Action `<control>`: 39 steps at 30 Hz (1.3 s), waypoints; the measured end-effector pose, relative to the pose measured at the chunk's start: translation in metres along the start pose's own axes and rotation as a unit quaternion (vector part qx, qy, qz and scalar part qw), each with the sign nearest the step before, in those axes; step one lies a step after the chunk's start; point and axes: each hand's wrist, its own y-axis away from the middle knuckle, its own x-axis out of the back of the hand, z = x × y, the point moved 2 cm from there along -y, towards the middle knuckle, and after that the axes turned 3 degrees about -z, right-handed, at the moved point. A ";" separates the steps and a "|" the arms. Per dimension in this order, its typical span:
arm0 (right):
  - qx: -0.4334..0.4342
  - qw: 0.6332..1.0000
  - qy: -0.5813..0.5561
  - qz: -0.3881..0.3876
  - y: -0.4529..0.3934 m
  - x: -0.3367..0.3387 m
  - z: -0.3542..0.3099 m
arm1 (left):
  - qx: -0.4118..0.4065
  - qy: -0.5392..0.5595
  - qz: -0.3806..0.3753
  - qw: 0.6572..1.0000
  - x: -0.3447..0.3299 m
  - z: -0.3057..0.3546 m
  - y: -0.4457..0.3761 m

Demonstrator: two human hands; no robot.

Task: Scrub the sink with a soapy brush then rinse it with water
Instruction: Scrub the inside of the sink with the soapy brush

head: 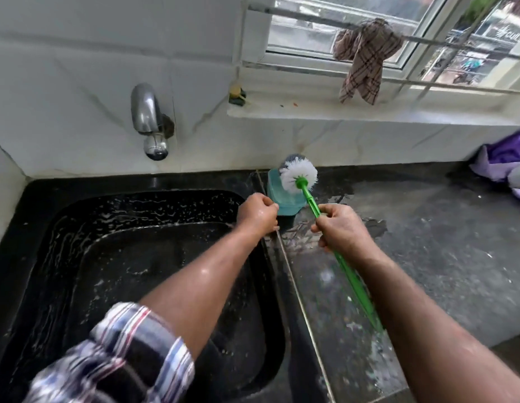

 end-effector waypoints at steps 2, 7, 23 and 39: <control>-0.001 0.998 0.063 -0.009 -0.009 0.006 -0.005 | 0.016 -0.002 0.042 0.999 -0.014 0.002 -0.030; 0.035 0.978 0.206 -0.017 -0.020 0.003 -0.014 | 0.064 0.042 0.090 0.993 -0.035 -0.029 -0.090; 0.066 0.814 0.545 -0.189 -0.020 -0.011 -0.054 | 0.052 0.191 0.114 0.974 -0.055 -0.039 -0.078; -0.122 0.826 -0.535 -0.132 -0.001 -0.023 0.000 | 0.076 0.132 -0.054 0.987 0.009 -0.022 0.000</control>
